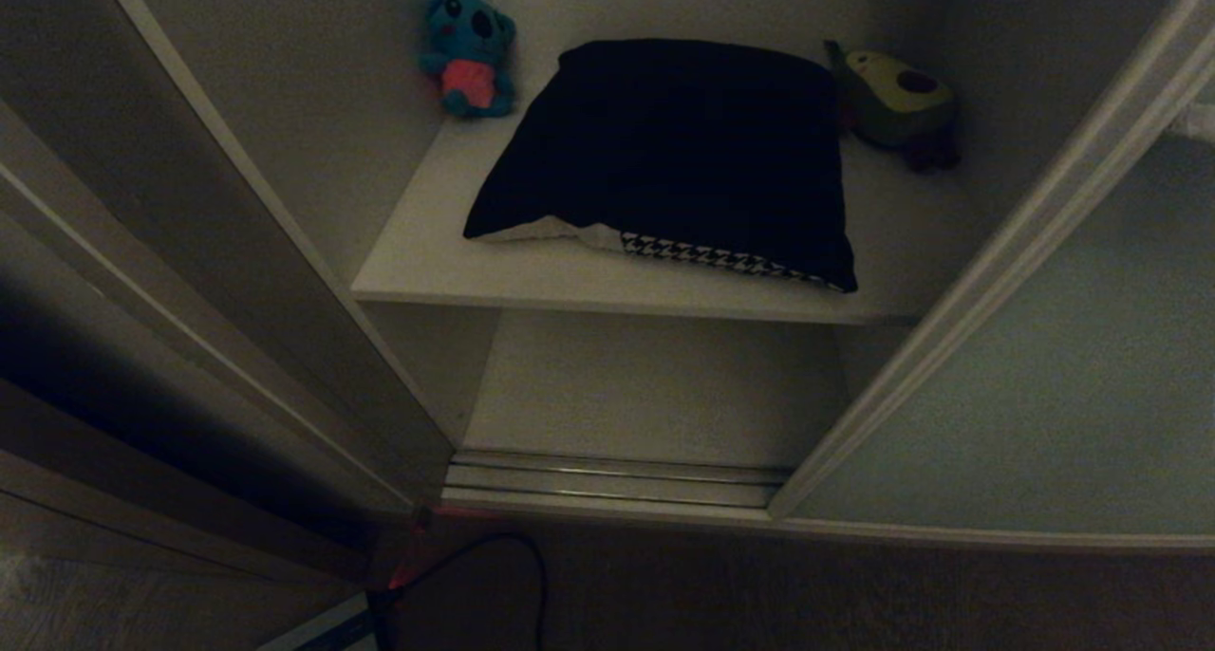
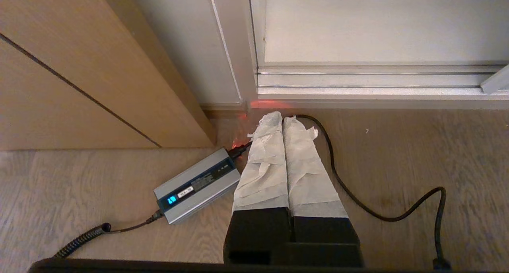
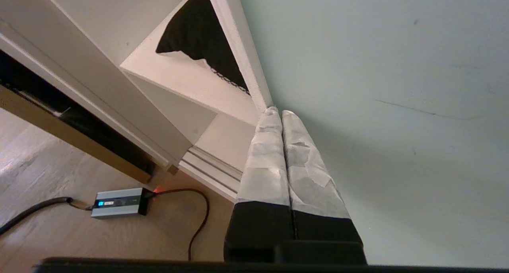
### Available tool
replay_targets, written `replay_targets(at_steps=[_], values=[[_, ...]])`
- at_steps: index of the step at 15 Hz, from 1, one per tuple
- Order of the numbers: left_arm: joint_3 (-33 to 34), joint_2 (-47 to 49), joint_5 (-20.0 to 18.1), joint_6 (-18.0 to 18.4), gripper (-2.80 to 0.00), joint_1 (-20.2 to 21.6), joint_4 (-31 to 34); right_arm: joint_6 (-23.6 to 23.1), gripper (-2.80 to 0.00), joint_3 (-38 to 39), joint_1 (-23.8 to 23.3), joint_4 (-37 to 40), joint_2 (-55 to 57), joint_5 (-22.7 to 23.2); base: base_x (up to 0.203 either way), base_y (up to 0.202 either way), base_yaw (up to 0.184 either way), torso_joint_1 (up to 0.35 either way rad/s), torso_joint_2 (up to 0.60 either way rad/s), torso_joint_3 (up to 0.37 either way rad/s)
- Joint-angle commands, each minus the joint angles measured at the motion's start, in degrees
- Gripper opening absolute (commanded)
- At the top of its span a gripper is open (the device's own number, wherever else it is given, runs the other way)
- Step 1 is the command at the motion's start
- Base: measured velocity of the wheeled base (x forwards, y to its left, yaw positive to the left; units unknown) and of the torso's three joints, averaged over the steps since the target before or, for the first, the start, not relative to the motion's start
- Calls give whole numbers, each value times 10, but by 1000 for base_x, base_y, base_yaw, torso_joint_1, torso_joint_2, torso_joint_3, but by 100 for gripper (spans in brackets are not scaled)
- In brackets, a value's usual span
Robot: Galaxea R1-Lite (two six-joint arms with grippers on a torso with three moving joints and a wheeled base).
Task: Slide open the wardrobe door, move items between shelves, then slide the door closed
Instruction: Close the door
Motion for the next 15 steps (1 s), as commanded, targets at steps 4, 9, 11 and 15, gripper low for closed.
replay_targets(at_steps=[4,9,11,15], values=[[0,0,0,0,-280,0,1,-1,-280,-15,41,0,27,0,0,0,0,0,0,0],[0,0,0,0,-280,0,1,-2,-280,-44,137,-7,78,-57,0,0,0,0,0,0],[0,0,0,0,-280,0,1,-3,-280,-46,194,-31,97,-89,0,0,0,0,0,0],[0,0,0,0,-280,0,1,-42,-280,-38,304,-45,73,-117,0,0,0,0,0,0]])
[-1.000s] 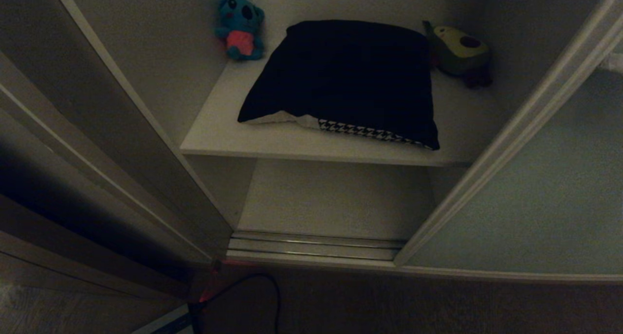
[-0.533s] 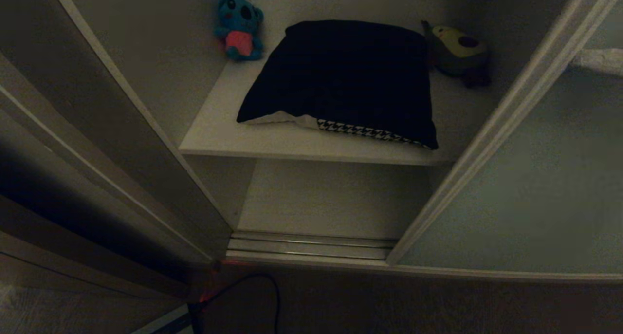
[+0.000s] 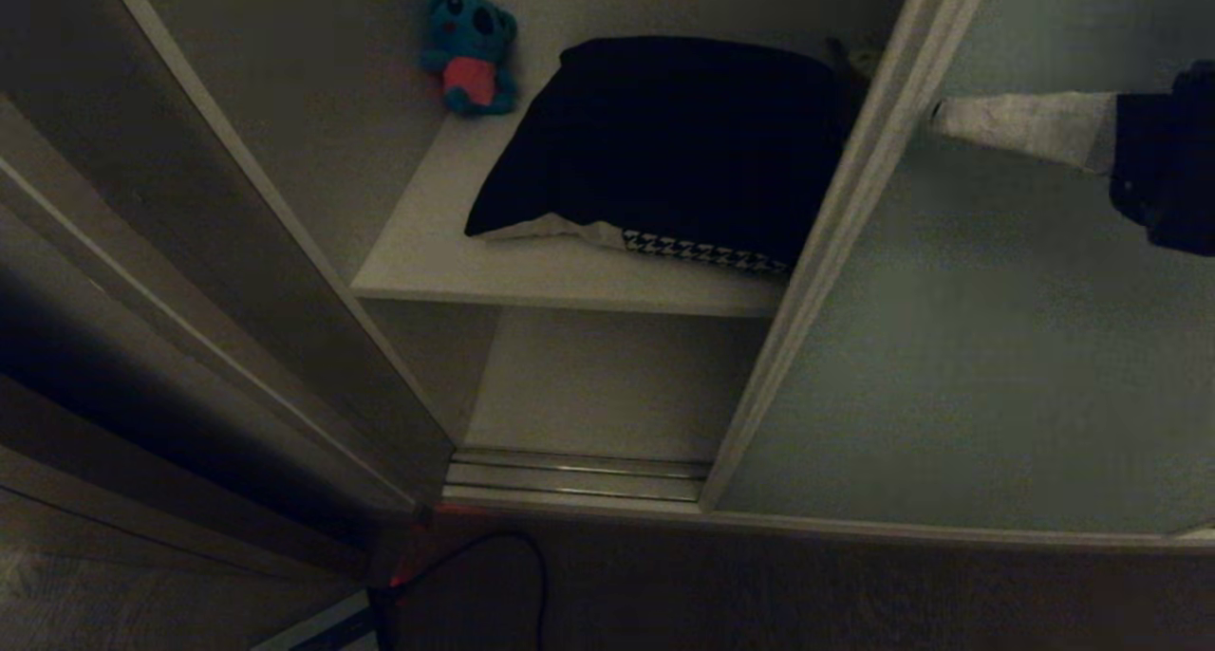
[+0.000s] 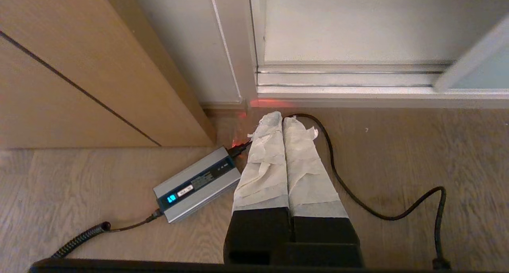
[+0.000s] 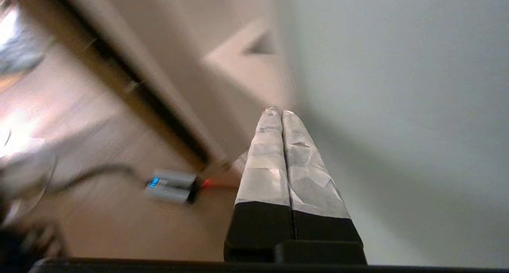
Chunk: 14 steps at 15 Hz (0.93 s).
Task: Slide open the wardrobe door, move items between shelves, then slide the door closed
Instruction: Close the door
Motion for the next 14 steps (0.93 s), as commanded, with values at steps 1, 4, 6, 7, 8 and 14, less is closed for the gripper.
replay_targets(at_steps=[1,4,6,7,8,14], values=[[0,0,0,0,-280,0,1,-12,-280,6,28,8,-33,0,0,0,0,0,0,0],[0,0,0,0,-280,0,1,-22,-280,7,29,79,-88,0,0,0,0,0,0,0],[0,0,0,0,-280,0,1,-20,-280,7,10,136,-133,0,0,0,0,0,0,0],[0,0,0,0,-280,0,1,-18,-280,8,-12,174,-158,1,0,0,0,0,0,0],[0,0,0,0,-280,0,1,-16,-280,11,-50,218,-181,1,0,0,0,0,0,0],[0,0,0,0,-280,0,1,-16,-280,80,-340,374,-287,1,0,0,0,0,0,0]])
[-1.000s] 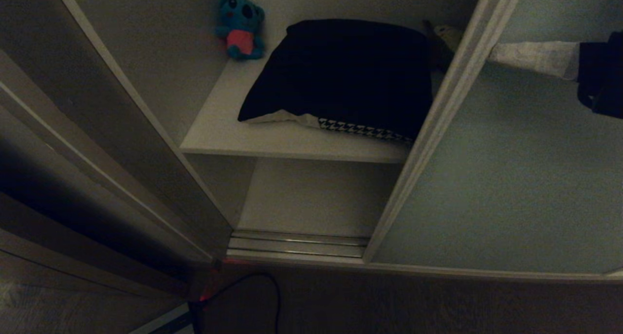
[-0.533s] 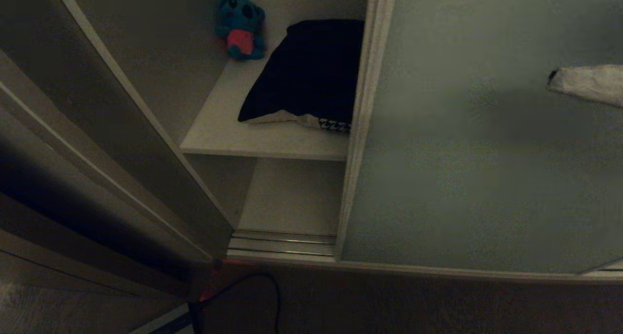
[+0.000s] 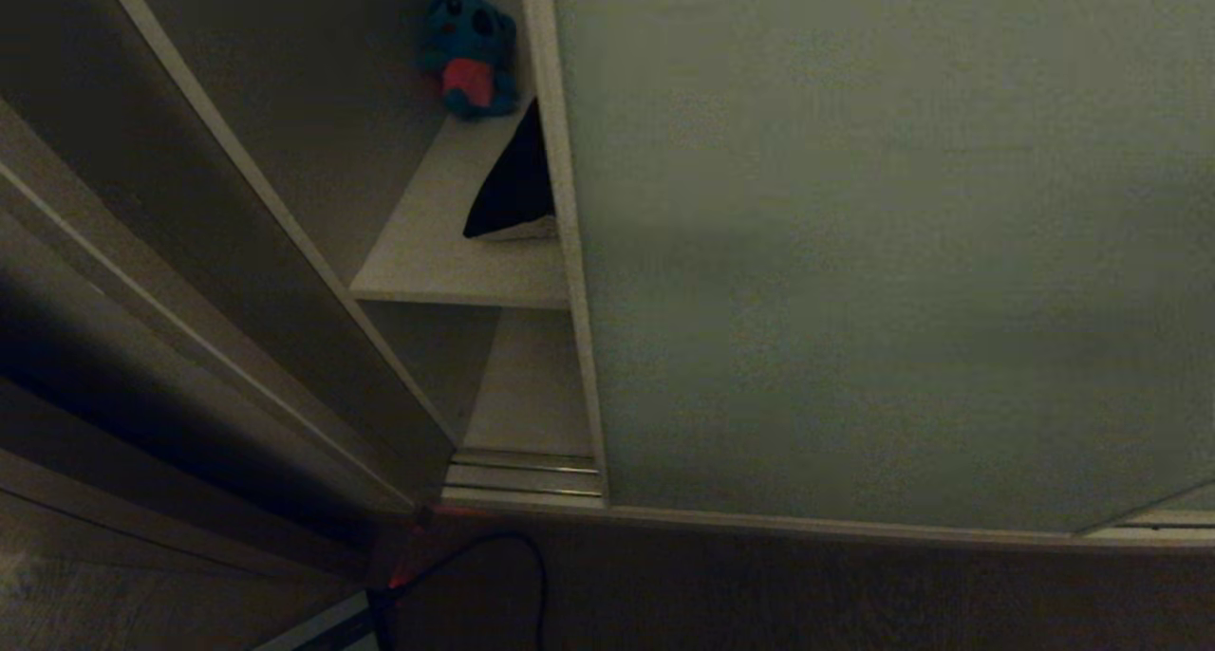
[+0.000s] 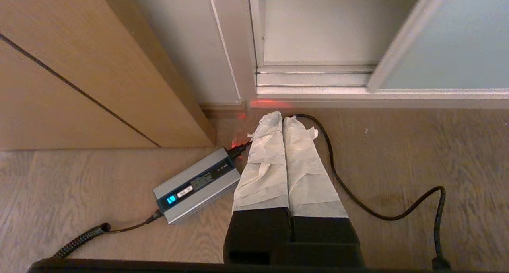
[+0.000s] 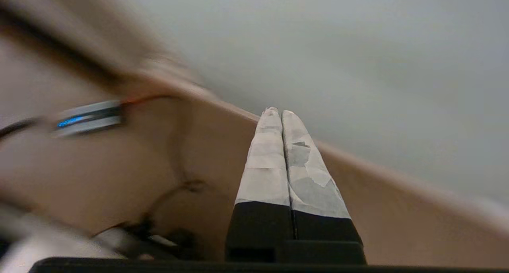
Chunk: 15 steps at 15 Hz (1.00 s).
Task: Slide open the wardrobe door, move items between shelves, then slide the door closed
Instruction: Close the door
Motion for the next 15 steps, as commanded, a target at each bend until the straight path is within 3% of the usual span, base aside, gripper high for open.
replay_targets(at_steps=[1,5,9,12,15], values=[[0,0,0,0,-280,0,1,2,-280,32,-111,9,-42,-5,0,0,0,0,0,0],[0,0,0,0,-280,0,1,41,-280,82,-353,-7,-20,-42,0,0,0,0,0,0],[0,0,0,0,-280,0,1,51,-280,66,-582,-49,95,-33,0,0,0,0,0,0],[0,0,0,0,-280,0,1,54,-280,12,-701,-64,195,-33,0,0,0,0,0,0],[0,0,0,0,-280,0,1,56,-280,-49,-754,-68,256,-34,0,0,0,0,0,0]])
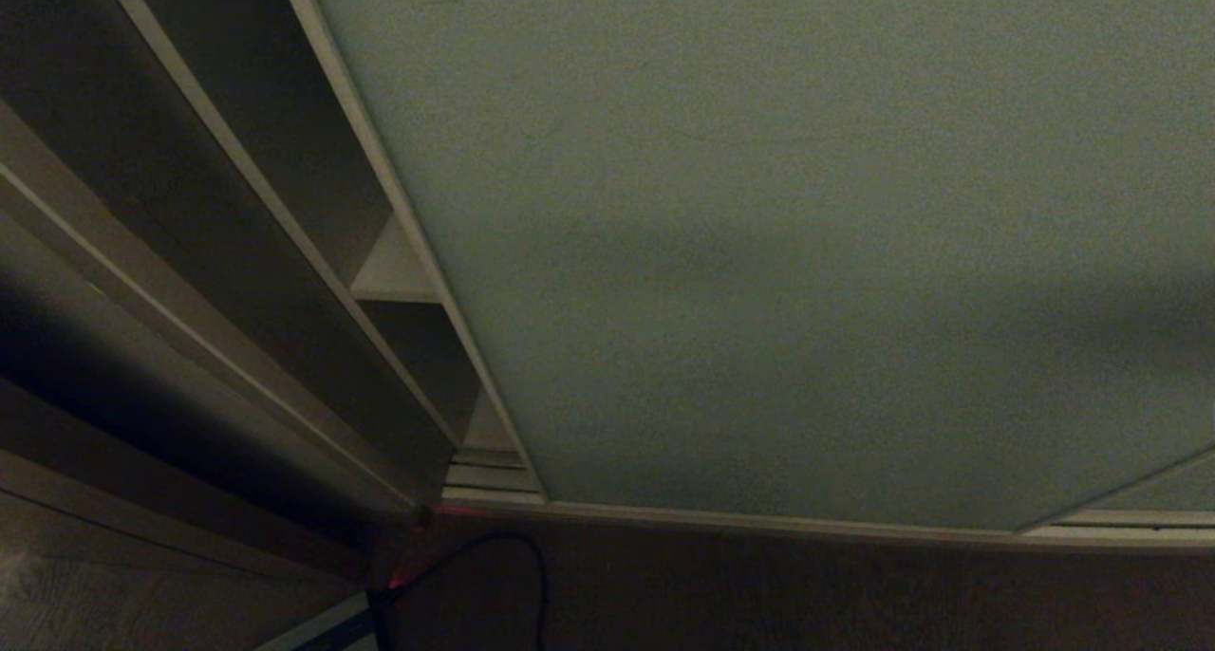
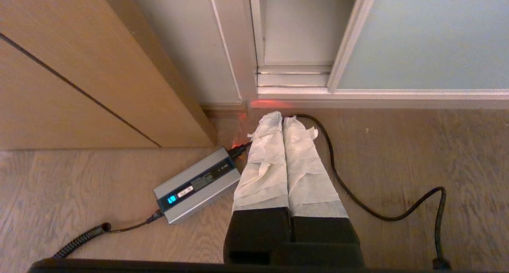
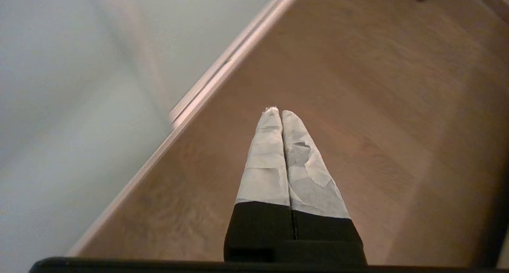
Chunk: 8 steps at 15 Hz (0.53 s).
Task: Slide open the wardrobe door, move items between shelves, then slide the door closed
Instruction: Close the door
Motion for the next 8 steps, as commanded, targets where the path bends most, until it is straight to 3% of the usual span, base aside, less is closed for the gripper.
replay_targets(at_steps=[1,4,6,8], values=[[0,0,0,0,-280,0,0,1,-280,-30,-28,1,65,3,0,0,0,0,0,0],[0,0,0,0,-280,0,0,17,-280,-74,-35,-3,109,54,0,0,0,0,0,0],[0,0,0,0,-280,0,0,23,-280,-122,-40,-4,139,160,0,0,0,0,0,0],[0,0,0,0,-280,0,0,38,-280,-139,-58,-4,160,302,0,0,0,0,0,0]])
